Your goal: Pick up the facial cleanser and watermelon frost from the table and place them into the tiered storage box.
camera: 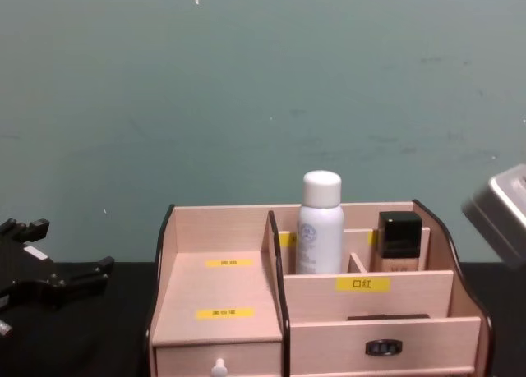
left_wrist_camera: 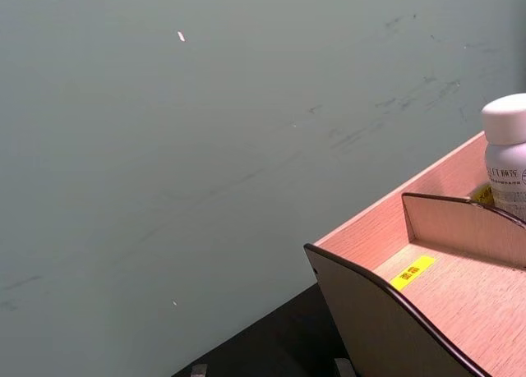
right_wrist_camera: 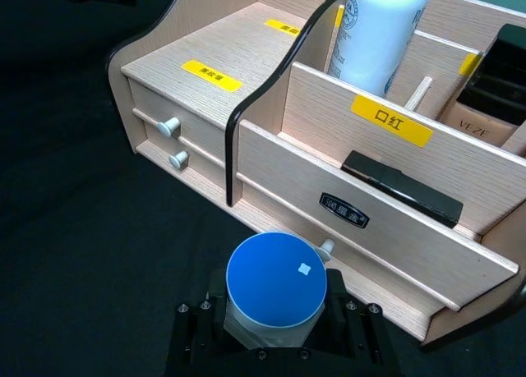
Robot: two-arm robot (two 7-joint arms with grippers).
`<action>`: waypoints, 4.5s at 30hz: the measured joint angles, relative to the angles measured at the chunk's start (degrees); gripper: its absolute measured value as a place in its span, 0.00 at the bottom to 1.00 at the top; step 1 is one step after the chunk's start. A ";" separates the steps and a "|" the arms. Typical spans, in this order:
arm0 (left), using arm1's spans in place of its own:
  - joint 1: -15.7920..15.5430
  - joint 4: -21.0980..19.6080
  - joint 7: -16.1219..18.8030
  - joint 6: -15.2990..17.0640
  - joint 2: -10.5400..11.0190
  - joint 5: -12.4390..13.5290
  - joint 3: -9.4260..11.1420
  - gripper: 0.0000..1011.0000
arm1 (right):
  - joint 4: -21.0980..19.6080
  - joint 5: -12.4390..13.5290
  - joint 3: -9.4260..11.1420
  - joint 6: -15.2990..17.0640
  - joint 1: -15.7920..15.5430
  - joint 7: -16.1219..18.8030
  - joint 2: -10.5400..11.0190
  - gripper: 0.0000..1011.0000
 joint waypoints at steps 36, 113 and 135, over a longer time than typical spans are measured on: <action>0.00 0.00 0.00 0.00 0.00 0.00 0.00 0.99 | -9.69 2.47 -4.52 1.27 3.10 3.76 1.86 0.71; 0.01 0.00 0.00 0.00 0.00 0.00 0.00 0.99 | 18.19 -3.60 -7.33 0.97 23.94 -0.44 -15.82 0.71; 0.00 0.00 0.00 0.00 0.00 0.00 0.00 0.99 | 17.32 -3.61 -6.68 -2.94 22.88 -1.75 -15.91 0.99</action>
